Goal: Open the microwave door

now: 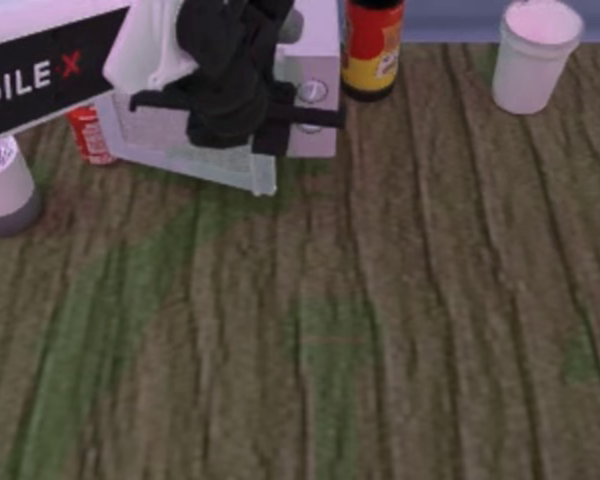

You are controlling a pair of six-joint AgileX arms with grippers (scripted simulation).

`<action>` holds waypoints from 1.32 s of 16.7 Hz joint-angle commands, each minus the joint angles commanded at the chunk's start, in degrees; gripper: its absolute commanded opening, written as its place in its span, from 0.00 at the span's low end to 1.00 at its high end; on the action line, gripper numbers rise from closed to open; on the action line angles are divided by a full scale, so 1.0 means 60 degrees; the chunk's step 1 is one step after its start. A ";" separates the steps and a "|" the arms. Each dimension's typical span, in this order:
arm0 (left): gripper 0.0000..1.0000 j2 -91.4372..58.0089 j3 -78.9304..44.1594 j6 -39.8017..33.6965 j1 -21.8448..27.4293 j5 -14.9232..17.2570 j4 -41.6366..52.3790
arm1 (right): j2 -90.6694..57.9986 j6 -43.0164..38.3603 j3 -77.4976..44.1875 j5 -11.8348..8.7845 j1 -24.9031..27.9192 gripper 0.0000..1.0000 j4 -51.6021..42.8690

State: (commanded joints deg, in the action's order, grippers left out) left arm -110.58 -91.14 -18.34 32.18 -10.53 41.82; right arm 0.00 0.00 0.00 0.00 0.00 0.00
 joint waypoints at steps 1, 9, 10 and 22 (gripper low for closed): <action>0.00 0.0000 0.0000 0.0000 0.0000 0.0000 0.0000 | 0.0000 0.0000 0.0000 0.0000 0.0000 1.00 0.0000; 0.00 0.0566 0.0936 0.0861 -0.0166 0.0476 -0.0289 | 0.0000 0.0000 0.0000 0.0000 0.0000 1.00 0.0000; 0.00 0.0686 0.1038 0.0998 -0.0187 0.0546 -0.0365 | 0.0000 0.0000 0.0000 0.0000 0.0000 1.00 0.0000; 0.00 0.0826 0.1118 0.1113 -0.0223 0.0610 -0.0458 | 0.0000 0.0000 0.0000 0.0000 0.0000 1.00 0.0000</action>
